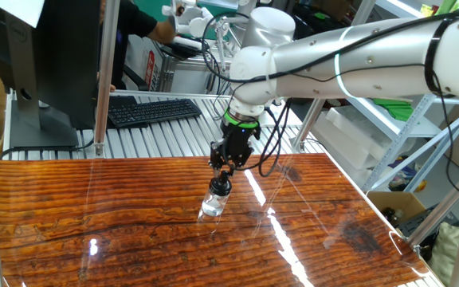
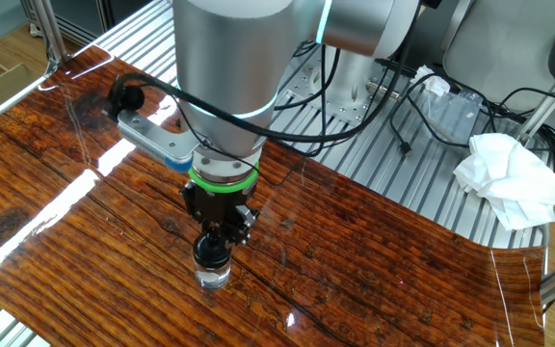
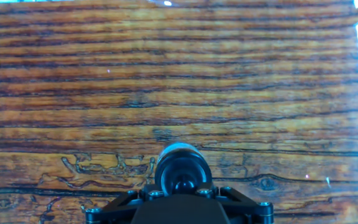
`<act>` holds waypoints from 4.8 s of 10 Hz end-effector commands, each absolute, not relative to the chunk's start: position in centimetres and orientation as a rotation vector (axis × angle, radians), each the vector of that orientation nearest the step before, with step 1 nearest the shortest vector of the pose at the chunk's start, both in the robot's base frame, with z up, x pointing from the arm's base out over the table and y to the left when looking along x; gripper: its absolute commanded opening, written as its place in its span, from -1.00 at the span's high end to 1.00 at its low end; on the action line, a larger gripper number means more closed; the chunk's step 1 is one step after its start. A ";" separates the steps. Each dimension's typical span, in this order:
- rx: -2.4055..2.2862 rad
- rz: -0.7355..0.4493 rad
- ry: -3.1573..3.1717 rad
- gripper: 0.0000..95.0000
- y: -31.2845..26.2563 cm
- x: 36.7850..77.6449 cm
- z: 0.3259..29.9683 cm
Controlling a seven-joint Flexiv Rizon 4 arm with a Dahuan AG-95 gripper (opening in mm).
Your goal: Screw the lid onto the jar
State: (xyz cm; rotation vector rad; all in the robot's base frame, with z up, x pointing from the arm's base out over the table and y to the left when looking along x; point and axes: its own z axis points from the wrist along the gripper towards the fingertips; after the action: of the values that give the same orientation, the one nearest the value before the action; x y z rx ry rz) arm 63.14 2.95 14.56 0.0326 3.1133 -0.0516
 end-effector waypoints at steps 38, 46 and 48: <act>-0.028 -0.019 3.113 1.00 2.3 64.3 13.9; 0.142 0.018 3.111 1.00 2.4 64.4 13.7; 0.203 0.044 3.111 1.00 2.4 64.4 13.7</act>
State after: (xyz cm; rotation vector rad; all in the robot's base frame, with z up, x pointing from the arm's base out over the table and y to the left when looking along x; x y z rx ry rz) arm 64.36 2.27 13.83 0.1935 3.1115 0.0379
